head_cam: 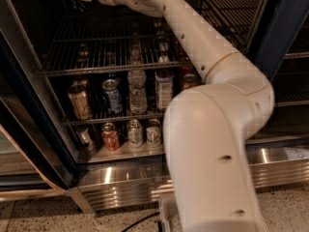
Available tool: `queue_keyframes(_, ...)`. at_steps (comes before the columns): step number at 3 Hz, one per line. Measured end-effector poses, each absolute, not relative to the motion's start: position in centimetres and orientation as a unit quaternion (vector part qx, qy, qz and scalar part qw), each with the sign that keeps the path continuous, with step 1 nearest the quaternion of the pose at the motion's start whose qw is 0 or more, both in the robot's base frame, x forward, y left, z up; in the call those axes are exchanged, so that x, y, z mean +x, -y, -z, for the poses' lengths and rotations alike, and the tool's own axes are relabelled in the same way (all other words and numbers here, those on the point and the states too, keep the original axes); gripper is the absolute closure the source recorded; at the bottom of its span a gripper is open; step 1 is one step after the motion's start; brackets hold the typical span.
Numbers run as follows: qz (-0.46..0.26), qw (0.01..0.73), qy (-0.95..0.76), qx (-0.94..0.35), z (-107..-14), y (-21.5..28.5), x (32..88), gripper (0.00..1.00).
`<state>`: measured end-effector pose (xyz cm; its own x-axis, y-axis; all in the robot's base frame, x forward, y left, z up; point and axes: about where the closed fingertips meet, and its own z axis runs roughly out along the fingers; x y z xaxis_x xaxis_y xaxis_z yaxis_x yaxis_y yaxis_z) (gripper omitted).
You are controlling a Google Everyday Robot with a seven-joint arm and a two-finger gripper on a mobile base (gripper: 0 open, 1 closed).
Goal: Pick pepsi can from top shelf of fridge
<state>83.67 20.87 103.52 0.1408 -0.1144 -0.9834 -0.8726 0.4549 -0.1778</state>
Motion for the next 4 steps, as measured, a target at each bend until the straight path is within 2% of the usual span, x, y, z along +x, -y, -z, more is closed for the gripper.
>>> queue_keyframes(1, -0.296, 0.648, -0.576, -0.401, -106.6, -18.0, 80.1, 1.0)
queue_keyframes(2, -0.311, 0.621, -0.589, -0.413, -102.9, -20.0, 78.9, 1.0)
queue_keyframes(4, -0.319, 0.623, -0.592, -0.401, -102.2, -18.7, 77.0, 1.0)
